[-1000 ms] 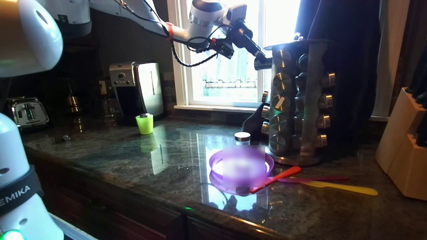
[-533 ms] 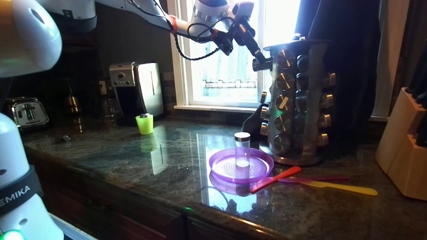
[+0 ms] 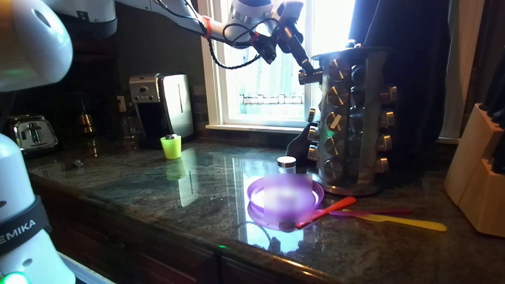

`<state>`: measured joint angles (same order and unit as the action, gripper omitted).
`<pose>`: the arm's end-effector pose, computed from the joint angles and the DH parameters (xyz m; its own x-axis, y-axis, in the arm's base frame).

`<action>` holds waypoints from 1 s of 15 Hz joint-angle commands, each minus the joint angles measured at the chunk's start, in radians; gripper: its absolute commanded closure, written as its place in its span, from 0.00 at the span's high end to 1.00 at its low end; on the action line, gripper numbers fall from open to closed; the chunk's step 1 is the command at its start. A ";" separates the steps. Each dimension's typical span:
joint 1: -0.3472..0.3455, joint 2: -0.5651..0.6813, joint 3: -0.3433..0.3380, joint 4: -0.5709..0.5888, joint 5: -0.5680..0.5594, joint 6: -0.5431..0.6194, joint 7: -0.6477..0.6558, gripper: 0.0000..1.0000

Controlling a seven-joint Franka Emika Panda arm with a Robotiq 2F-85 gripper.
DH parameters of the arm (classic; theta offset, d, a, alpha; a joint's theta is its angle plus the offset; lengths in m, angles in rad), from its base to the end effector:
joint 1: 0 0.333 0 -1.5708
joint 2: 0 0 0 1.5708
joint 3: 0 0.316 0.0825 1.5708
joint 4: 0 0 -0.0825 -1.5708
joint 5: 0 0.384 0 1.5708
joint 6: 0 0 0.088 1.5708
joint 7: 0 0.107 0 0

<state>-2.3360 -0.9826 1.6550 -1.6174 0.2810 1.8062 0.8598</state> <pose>0.6106 -0.1909 0.4373 0.1718 -0.8223 0.5425 -0.9335 0.0402 0.3564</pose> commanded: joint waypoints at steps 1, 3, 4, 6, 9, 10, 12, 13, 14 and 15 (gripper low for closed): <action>-0.015 -0.002 0.010 0.001 0.037 -0.035 -0.007 0.43; -0.015 -0.003 0.009 0.000 0.036 -0.034 -0.007 0.70; -0.016 -0.003 0.010 -0.002 0.038 -0.038 -0.007 0.81; -0.019 -0.005 0.012 -0.005 0.039 -0.046 -0.008 0.96; -0.025 -0.005 0.013 -0.003 0.041 -0.059 -0.008 1.00; -0.027 -0.004 0.014 -0.003 0.041 -0.063 -0.011 1.00; -0.023 0.000 0.013 -0.007 0.039 -0.064 -0.021 1.00; -0.017 0.008 0.014 -0.012 0.037 -0.061 -0.038 1.00; -0.011 0.013 0.014 -0.019 0.038 -0.053 -0.053 1.00; 0.000 0.019 0.013 -0.029 0.038 -0.047 -0.077 1.00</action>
<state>-2.3517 -0.9833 1.6643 -1.6282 0.2916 1.7665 0.8398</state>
